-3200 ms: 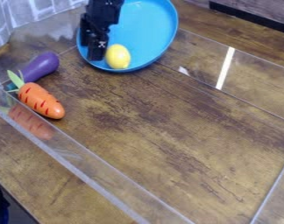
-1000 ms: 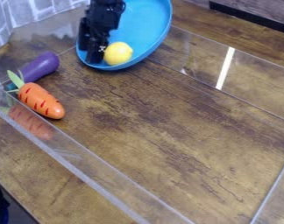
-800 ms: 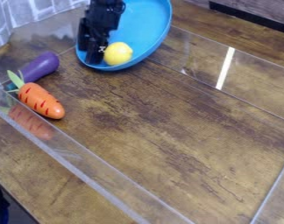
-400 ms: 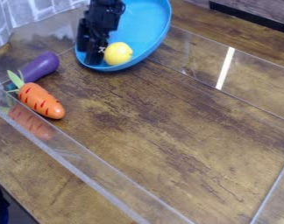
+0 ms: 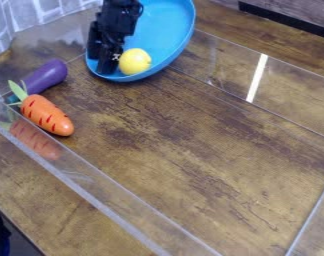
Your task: Remove the purple eggplant from the blue tray and put it on the table
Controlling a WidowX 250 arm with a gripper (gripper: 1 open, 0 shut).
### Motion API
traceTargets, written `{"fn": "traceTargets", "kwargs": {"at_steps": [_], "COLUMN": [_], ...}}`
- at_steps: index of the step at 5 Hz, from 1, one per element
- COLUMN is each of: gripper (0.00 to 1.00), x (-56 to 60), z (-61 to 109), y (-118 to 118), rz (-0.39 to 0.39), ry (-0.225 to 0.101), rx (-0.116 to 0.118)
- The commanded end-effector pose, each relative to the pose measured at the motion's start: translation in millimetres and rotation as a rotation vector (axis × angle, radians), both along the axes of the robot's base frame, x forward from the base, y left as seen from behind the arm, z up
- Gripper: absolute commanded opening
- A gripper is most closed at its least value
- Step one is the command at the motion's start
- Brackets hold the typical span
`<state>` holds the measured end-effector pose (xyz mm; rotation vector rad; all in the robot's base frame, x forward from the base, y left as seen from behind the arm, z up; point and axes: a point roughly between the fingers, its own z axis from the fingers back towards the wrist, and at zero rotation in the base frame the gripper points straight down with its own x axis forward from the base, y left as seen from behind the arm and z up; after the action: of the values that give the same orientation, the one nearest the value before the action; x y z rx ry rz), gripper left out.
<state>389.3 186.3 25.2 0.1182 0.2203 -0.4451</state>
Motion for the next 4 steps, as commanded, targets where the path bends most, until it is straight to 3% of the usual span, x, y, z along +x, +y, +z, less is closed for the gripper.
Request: {"fn": "traceTargets", "kwargs": {"at_steps": [1, 4], "gripper": [1.00, 1.00], "x": [1.4, 0.3], "z": [-1.6, -6.0], "y": [-1.4, -0.6], "rz": [-0.003, 0.011], "ry": [0.008, 0.030], "rx": [-0.002, 0.000]}}
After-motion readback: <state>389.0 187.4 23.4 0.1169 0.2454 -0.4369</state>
